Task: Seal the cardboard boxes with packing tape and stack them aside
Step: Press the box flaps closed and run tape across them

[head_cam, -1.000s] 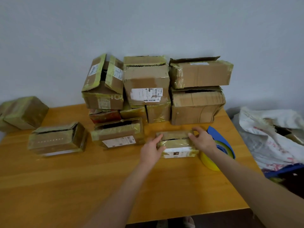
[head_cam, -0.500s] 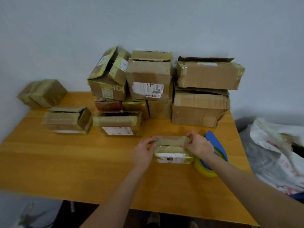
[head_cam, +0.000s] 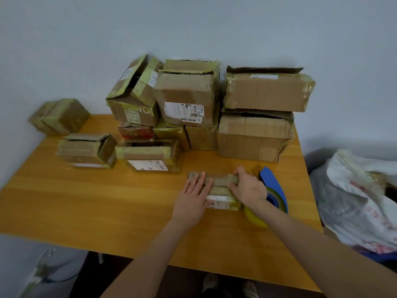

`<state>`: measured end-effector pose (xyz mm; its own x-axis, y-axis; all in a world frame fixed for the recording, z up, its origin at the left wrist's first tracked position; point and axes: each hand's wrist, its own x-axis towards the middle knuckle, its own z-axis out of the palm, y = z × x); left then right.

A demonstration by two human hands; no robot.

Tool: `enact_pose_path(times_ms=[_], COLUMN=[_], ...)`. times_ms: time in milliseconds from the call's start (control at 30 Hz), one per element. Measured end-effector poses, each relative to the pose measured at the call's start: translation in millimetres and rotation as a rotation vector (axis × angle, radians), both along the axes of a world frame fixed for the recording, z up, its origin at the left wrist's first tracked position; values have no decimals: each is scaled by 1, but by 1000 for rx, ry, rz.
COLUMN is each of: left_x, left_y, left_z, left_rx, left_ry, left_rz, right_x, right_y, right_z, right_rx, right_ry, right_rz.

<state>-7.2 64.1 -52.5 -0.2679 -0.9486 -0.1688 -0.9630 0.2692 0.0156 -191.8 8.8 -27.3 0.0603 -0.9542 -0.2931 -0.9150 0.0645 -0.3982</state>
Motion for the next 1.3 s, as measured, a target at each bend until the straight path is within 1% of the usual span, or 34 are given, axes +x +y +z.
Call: enact_pose_path(times_ms=[100,200,267,333,400,500,567,633,800,867,1000,1033,1067,1133,1200,1300], left_x=[4,12,17,17,13,11,12,16,23,23,24,24,25,25,25,25], left_y=[-3,-5,-5,-4,-4,-3,-1,2,3,4,5,5,5,6,6,5], left_z=[0,2,4,6,10,16,18,14,6,7,5,4,3,3,2,0], left_rx=[22,13,68,50,-21,-16,-44,-12,-40,-15,-32,-26,-31,-47,-53,-74], left_ry=[-36,-21,-21,-5,-2,-4,9,-29,9,27,57,61,71,96,131,180], left_rz=[-30,-49,-60,-61,-86,-107,-82,-103,-88,-70,-68,-64,-65,-60,-57,-70], right_x=[0,-7,-22,-46,-72,-92,-95,-94,-90,-84,-74,-73,-73,-77,-86,-91], right_y=[1,5,10,15,21,30,32,32,25,23,21,20,18,14,9,0], right_z=[1,7,12,15,14,1,-10,-16,-16,-14,-4,-2,0,7,22,56], right_rx=[18,35,-26,-62,44,290,340,333,329,341,490,496,487,412,324,230], right_ry=[-17,-100,-147,-66,33,-16,-43,-62,-204,-317,-643,-696,-725,-658,-612,-632], right_rz=[-4,-24,-115,-235,-322,-367,-397,-444,-507,-551,-692,-718,-725,-671,-588,-431])
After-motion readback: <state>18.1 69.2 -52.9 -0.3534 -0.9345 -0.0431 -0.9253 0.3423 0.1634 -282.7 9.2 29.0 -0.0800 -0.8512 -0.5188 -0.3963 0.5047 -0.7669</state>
